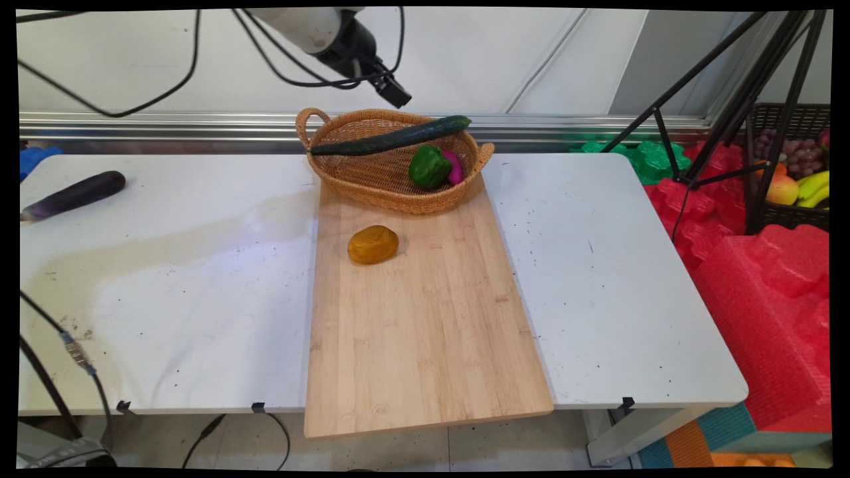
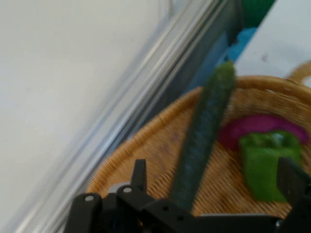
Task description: Pick up the potato from the cutting board
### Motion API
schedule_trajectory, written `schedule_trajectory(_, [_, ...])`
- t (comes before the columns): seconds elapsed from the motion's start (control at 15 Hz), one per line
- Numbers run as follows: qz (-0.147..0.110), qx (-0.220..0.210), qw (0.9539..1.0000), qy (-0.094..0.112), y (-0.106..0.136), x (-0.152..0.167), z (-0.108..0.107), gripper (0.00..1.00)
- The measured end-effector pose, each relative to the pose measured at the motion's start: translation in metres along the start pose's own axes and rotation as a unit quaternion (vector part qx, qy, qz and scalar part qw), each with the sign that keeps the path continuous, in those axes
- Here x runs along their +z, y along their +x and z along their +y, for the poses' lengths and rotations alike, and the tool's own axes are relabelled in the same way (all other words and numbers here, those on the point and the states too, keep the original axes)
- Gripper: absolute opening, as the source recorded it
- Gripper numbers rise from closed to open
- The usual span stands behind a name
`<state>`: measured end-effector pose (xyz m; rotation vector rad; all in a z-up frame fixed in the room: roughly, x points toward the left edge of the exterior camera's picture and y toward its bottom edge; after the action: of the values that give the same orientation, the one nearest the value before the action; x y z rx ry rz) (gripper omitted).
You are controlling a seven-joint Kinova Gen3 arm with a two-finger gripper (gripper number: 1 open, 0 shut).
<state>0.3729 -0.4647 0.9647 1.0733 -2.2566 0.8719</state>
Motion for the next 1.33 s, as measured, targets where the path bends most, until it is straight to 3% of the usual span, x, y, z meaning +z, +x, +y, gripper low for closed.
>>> schedule_trajectory(0.2, [-0.007, -0.009, 0.9997, -0.020, -0.020, -0.037, 0.019, 1.00])
schedule_trajectory(0.73, [-0.038, -0.020, 0.9973, -0.059, -0.063, -0.094, 0.051, 1.00])
schedule_trajectory(1.07, [-0.058, -0.018, 0.9953, -0.076, -0.083, -0.113, 0.067, 1.00])
schedule_trajectory(1.33, [-0.076, -0.004, 0.9938, -0.082, -0.088, -0.101, 0.077, 1.00])
